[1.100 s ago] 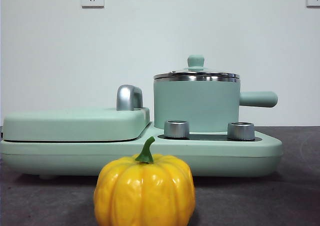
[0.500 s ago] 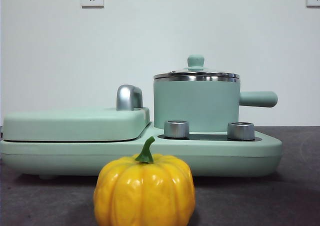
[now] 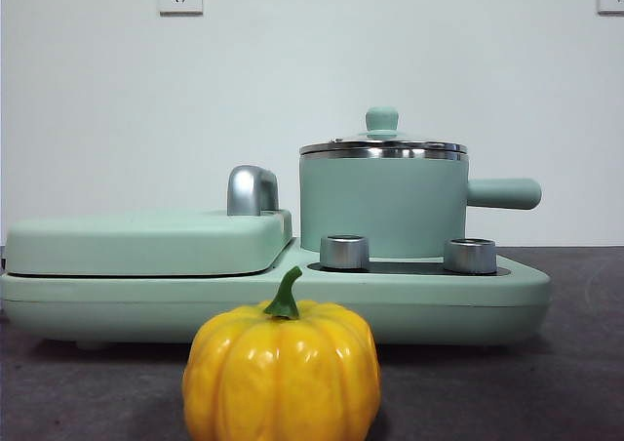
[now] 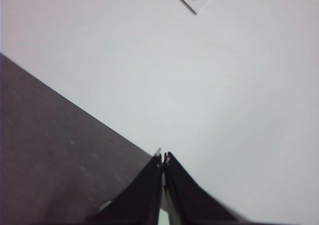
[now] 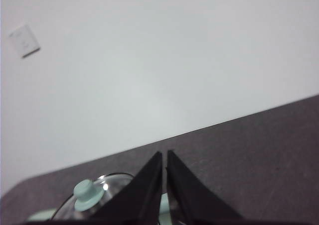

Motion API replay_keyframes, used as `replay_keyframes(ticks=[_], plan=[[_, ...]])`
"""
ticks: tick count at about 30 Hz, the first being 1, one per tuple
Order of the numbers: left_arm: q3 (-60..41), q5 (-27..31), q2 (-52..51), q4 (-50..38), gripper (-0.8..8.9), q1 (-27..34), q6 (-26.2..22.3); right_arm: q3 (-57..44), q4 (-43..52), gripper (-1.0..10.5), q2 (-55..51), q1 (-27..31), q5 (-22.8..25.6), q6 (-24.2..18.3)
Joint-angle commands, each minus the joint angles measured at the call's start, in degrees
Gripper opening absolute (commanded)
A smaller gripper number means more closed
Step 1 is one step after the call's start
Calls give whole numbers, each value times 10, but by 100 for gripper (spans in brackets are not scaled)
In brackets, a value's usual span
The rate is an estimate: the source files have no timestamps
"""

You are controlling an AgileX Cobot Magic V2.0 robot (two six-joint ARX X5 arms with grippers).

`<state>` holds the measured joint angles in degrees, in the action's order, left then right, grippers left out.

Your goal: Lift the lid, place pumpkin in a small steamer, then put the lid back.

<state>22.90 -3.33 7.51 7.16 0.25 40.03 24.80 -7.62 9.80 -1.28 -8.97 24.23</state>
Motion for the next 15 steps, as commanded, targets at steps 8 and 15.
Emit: replay_keyframes(ticks=[8,15], plan=[[138,-96,151,56,9,1,-254,80,-13,14,125,0,-79,-166],[183,-170,284,50,9,-10,-309,101,-14,15,218,-1,-137,-224]])
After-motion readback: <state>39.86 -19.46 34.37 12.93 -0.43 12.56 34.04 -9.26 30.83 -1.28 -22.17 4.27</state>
